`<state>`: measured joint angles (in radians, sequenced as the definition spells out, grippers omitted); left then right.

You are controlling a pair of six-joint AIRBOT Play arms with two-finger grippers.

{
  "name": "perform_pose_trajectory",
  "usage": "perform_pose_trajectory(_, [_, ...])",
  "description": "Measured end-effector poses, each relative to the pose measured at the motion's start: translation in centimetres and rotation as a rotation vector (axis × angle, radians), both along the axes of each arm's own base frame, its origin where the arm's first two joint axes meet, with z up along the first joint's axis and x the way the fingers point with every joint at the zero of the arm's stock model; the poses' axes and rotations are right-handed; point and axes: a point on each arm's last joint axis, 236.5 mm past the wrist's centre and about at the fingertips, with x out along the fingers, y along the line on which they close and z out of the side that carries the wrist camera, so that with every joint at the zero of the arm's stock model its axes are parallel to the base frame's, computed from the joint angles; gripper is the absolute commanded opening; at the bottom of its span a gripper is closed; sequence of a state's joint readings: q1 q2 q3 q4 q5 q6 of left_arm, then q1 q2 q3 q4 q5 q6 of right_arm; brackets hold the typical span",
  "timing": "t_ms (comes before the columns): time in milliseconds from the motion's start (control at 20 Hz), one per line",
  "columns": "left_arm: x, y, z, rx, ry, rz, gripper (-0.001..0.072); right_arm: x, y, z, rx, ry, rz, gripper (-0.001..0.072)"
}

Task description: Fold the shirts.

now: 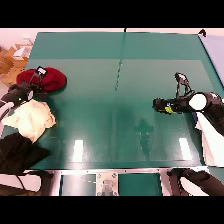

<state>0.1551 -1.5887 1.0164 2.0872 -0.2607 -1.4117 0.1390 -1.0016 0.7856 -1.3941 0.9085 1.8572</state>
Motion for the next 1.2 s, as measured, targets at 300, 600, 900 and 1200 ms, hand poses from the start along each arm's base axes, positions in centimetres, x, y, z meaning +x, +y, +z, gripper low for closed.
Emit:
perform_pose_trajectory(300, [1.0,-4.0,12.9,-0.048,-0.216,-0.01,0.0024,-0.1,0.3,0.1,0.018,0.005,-0.003,0.0015])
perform_pose_trajectory(600, [-3.0,-20.5,25.0,-0.377,-0.295,-0.197,0.0024,-1.5,0.5,0.0,0.008,0.066,0.034,0.0014])
perform_pose_trajectory(900, [-12.1,-39.2,20.8,-0.707,0.074,-0.451,0.0194,-2.1,0.3,1.0,-0.001,0.101,0.058,0.0083])
perform_pose_trajectory(1200, [-17.7,-45.0,13.7,-0.781,0.428,-0.447,0.0709,-2.2,-2.8,2.5,-0.011,0.136,0.018,0.0335])
